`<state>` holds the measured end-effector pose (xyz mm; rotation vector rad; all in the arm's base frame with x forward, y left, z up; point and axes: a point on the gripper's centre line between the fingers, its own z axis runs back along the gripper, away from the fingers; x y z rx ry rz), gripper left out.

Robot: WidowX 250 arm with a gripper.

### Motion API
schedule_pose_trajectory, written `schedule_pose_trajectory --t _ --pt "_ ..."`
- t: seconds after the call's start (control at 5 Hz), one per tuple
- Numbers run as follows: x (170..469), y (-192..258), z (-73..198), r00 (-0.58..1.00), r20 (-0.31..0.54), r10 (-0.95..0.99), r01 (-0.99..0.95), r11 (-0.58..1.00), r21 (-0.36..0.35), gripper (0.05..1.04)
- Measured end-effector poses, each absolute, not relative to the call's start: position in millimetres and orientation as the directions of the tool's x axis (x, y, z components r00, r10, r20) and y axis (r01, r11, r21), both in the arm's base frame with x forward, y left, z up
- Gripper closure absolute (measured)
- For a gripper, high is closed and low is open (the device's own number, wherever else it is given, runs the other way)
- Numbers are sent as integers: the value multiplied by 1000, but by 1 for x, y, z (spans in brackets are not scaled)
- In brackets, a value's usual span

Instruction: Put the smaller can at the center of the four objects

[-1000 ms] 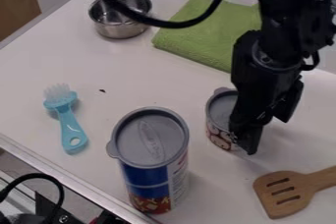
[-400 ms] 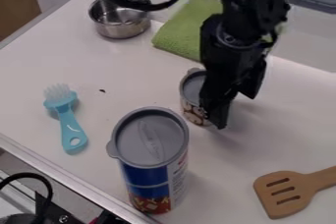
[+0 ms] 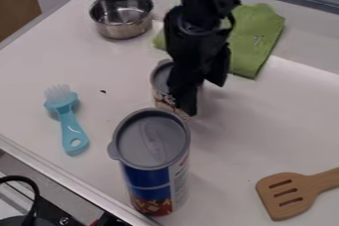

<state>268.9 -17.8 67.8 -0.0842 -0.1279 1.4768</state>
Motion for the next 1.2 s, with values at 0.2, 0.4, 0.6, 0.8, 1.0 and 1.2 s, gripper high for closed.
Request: schedule_pose_trajectory --t 0.2,0.4,0.6,0.8,1.0,1.2 --pt "263 6 68 92 4 996 -991 92 -94 85" --pt "262 30 77 100 -5 995 -987 99 -126 85" --pt "259 48 79 108 3 994 -986 107 -130 85" --pt "262 69 89 76 5 997 -988 76 -132 85" --pt "263 77 91 72 -16 997 -989 69 -131 85" --pt "263 62 92 155 -33 987 -982 151 -110 85"
